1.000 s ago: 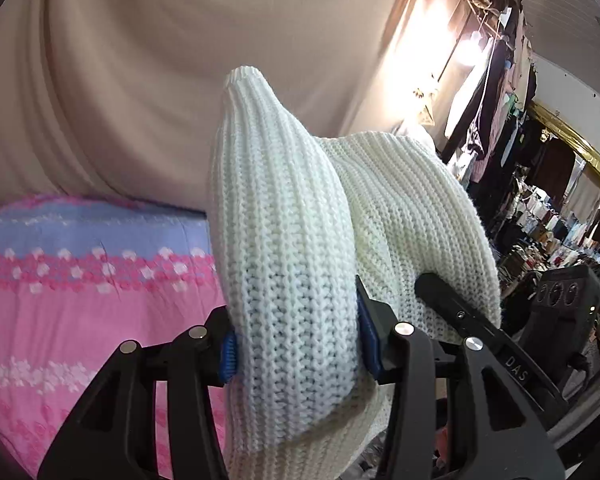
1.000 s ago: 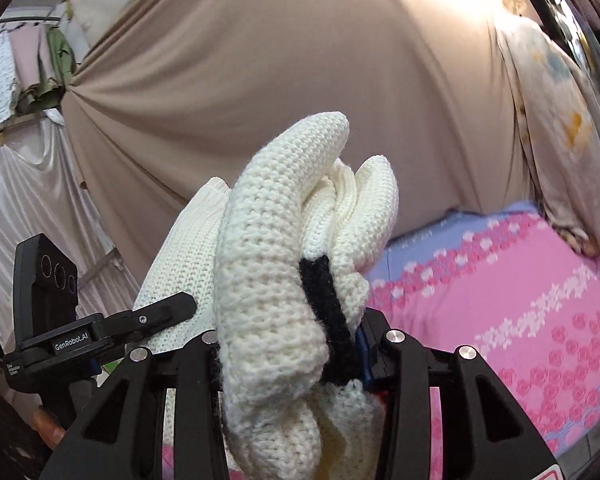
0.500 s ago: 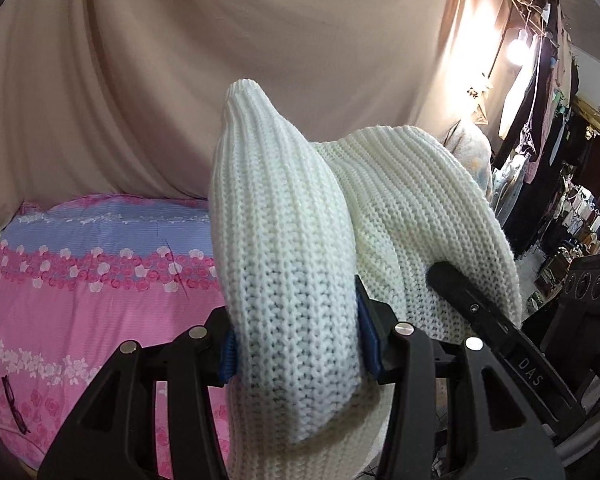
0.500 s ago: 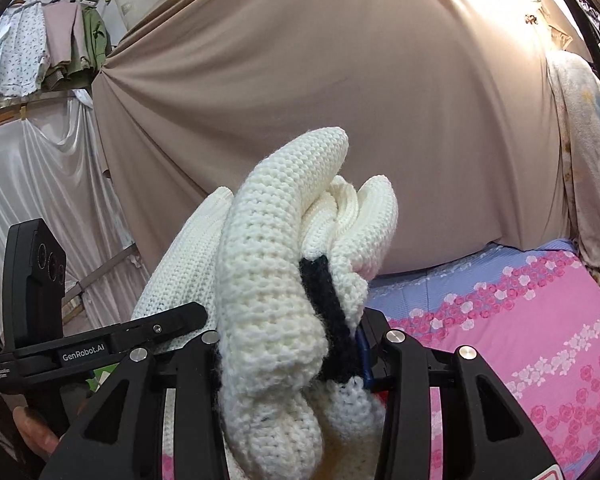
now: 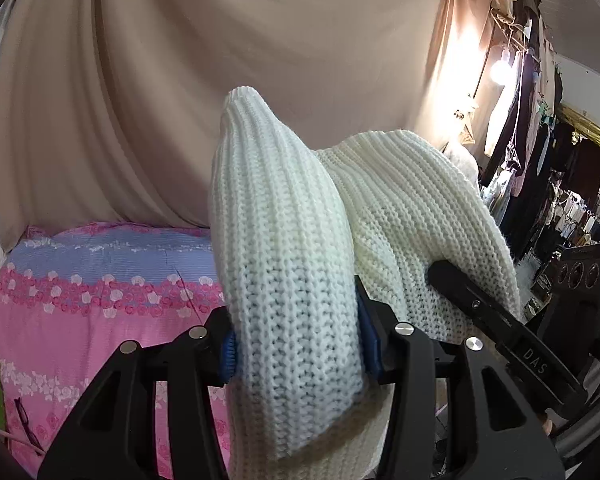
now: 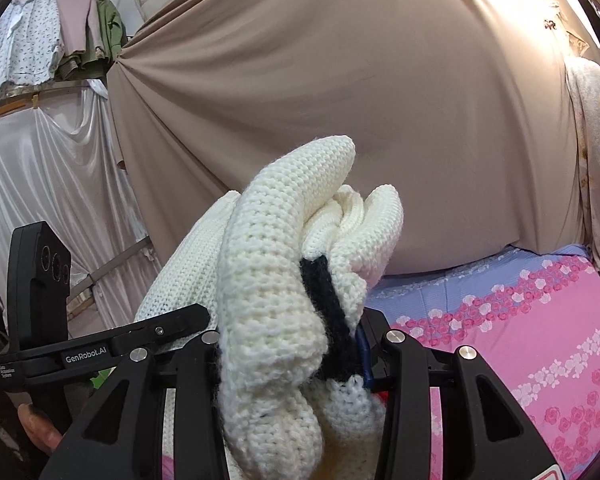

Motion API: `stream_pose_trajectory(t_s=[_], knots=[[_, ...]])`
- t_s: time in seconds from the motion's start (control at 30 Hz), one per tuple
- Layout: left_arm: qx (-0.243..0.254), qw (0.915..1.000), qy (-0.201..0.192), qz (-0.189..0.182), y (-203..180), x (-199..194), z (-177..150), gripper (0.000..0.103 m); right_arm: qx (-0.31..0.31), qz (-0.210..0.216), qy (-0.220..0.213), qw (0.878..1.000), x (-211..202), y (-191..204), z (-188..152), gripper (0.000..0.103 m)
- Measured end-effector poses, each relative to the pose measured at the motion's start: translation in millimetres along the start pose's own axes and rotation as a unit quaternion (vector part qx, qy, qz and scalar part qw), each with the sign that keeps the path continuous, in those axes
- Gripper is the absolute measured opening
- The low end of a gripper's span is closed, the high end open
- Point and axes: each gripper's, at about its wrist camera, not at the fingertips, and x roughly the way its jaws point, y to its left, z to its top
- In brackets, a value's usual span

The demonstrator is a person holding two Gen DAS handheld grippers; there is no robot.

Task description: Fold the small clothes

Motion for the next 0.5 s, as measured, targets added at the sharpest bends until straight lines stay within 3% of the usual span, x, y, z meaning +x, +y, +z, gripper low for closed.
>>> stream_pose_trajectory(t_s=[0.13, 0.17, 0.2, 0.27, 0.3, 0.33, 0.37, 0.4, 0.5], knots=[[-0.020, 0.9995, 0.017, 0.019, 38, 12, -14, 0.051, -0.010, 0.024, 0.005, 1.000, 13, 16, -1, 0.040], [-0.029, 0.9990, 0.026, 0.021, 49, 21, -24, 0.056, -0.009, 0.026, 0.017, 0.999, 21, 16, -6, 0.041], [-0.039, 0.9981, 0.041, 0.024, 64, 34, -38, 0.070, -0.006, 0.024, 0.033, 0.999, 34, 14, -16, 0.042], [-0.067, 0.9924, 0.092, 0.047, 102, 75, -87, 0.084, -0.001, 0.019, 0.070, 0.997, 61, 2, -44, 0.052], [-0.079, 0.9880, 0.113, 0.069, 117, 90, -109, 0.084, 0.001, 0.011, 0.094, 0.995, 78, -8, -64, 0.057], [-0.098, 0.9773, 0.155, 0.107, 138, 111, -143, 0.084, 0.001, -0.016, 0.132, 0.991, 99, -23, -95, 0.063], [-0.118, 0.9690, 0.182, 0.119, 154, 122, -168, 0.082, 0.004, -0.041, 0.169, 0.985, 114, -37, -123, 0.066], [-0.153, 0.9541, 0.214, 0.143, 174, 132, -198, 0.079, 0.013, -0.064, 0.205, 0.977, 126, -52, -149, 0.066], [-0.240, 0.9319, 0.229, 0.146, 208, 133, -238, 0.080, 0.056, -0.104, 0.282, 0.952, 137, -87, -204, 0.066]])
